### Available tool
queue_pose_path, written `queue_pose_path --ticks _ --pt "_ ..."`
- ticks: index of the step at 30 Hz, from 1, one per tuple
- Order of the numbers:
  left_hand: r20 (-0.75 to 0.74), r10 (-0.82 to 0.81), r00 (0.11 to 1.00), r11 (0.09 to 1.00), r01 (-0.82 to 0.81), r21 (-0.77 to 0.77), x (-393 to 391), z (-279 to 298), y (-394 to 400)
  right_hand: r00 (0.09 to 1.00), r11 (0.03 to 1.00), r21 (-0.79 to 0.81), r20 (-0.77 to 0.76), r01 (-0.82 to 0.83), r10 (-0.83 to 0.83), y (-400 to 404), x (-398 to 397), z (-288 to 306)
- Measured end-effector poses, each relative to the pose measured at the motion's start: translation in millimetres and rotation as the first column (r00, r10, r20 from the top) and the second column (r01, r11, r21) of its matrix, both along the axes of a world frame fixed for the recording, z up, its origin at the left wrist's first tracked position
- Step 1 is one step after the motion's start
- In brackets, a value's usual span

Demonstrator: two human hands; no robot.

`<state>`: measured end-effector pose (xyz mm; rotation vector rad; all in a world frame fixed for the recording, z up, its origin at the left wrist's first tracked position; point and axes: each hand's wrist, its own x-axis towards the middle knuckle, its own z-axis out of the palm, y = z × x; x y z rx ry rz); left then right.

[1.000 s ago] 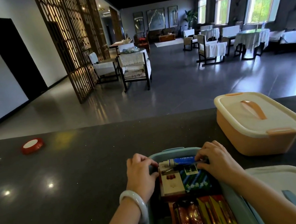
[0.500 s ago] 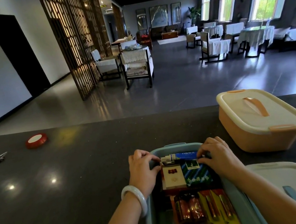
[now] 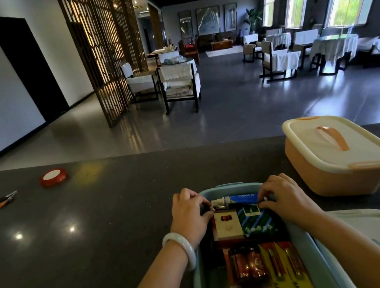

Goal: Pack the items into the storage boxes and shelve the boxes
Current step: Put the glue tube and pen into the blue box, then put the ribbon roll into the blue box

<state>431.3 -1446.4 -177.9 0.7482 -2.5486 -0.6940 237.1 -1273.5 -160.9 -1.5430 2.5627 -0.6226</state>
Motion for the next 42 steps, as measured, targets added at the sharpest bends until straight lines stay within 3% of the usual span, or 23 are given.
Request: queue_pose_path --ticks 8,12,16,23,34,42 --pt "-0.005 -0.033 0.999 0.996 0.033 -0.086 30.3 15.6 -9.5 0.989 0.995 -0.016 -0.115 -0.1 0.098 -39.1 15.8 15.7" --pt "0.124 0.071 0.99 0.968 -0.038 -0.249 62.9 21.1 -32.7 0.955 0.972 0.04 -0.181 -0.231 0.234 -94.9 44.8 23.6" --pt "0.313 0.255 0.915 0.903 -0.11 -0.415 104.1 26.8 -66.5 0.888 0.923 0.131 -0.255 -0.361 0.383 -158.7 89.1 26.4" --pt "0.547 0.413 0.728 0.863 -0.12 -0.491 180.9 25.5 -142.7 0.794 0.813 0.378 -0.258 -0.442 0.551 -263.7 167.8 12.2" --pt "0.636 0.437 0.636 0.879 -0.152 -0.452 265.2 3.8 -296.6 0.802 0.759 0.431 -0.122 -0.488 0.585 -424.1 265.8 -8.8" --pt "0.684 0.405 0.607 0.9 -0.395 -0.183 294.8 -50.6 -408.6 0.916 0.835 0.419 -0.019 -0.357 0.401 -511.0 291.4 -48.5"
